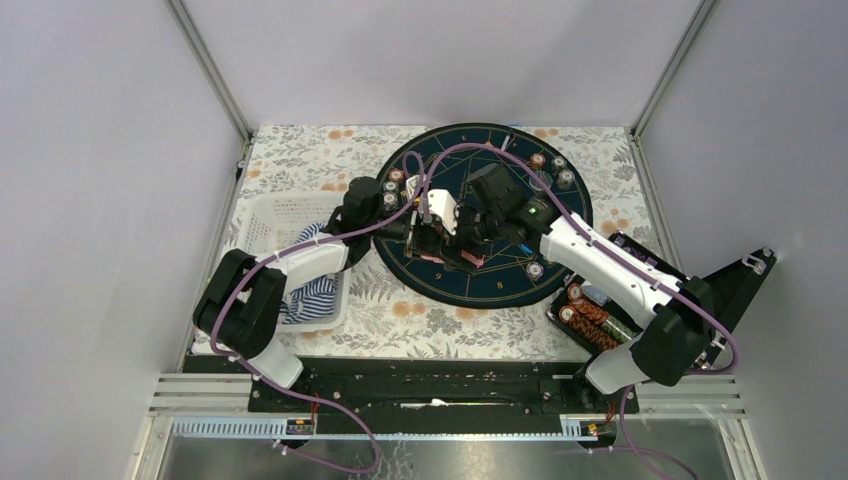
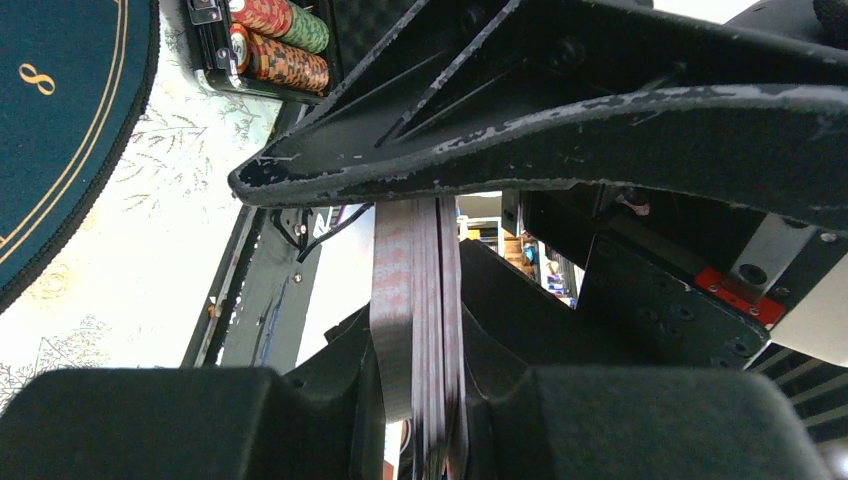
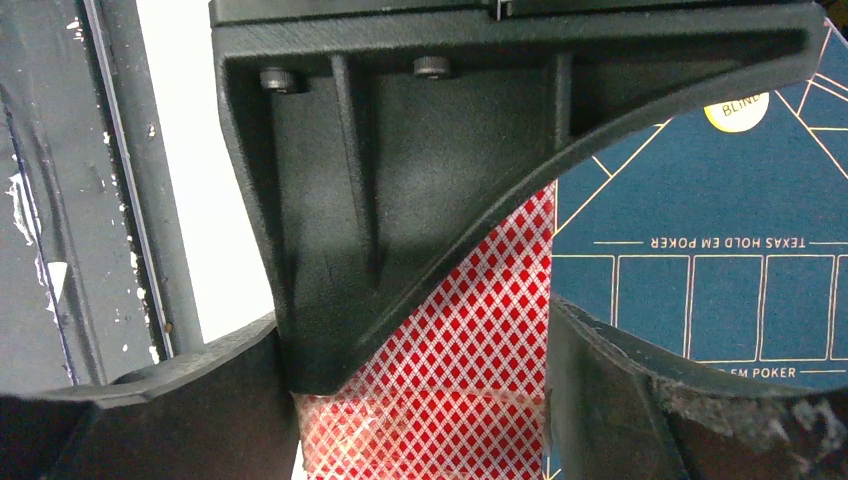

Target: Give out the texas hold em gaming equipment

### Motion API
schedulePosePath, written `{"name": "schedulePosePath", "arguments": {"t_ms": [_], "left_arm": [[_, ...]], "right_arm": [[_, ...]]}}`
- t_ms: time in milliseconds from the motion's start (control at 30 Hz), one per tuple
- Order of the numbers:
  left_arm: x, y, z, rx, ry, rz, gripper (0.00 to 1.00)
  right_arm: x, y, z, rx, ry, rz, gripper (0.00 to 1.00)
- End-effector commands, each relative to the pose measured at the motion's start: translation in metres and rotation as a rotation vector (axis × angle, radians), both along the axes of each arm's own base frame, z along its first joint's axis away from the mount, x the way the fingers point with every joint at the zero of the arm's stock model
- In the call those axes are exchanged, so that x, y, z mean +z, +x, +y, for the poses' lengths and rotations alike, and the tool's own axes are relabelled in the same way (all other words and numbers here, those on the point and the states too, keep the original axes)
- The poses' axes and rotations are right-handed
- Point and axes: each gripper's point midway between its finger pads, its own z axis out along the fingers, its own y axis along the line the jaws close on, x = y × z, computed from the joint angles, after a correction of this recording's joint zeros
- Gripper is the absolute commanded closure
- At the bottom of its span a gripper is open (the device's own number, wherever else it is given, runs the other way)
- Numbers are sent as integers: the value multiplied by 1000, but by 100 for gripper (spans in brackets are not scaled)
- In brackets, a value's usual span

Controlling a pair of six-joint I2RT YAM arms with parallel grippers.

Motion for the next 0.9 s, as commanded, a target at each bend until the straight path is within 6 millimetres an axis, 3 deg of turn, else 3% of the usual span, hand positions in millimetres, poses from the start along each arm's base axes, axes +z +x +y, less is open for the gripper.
{"name": "schedulePosePath", "arguments": {"t_ms": [0, 100, 233, 400, 467, 667, 867], "left_arm": [[18, 1, -4, -26, -43, -94, 100], [17, 1, -4, -26, -39, -93, 100], [17, 1, -4, -25, -38, -97, 100], [17, 1, -4, -25, -36, -96, 100], [16, 1, -4, -27, -36, -97, 100], [17, -1, -3, -28, -37, -109, 99], [22, 7, 2, -6, -20, -152, 58]], "right_arm": [[-2, 7, 5, 2, 1, -33, 18], [-3, 8, 5, -1, -5, -32, 19], [-6, 8, 4, -4, -13, -25, 10], [-6, 8, 4, -4, -17, -27, 9], [-6, 9, 4, -6, -20, -28, 14], [-8, 10, 2, -16, -25, -36, 44], [0, 12, 0, -48, 10, -51, 65]]}}
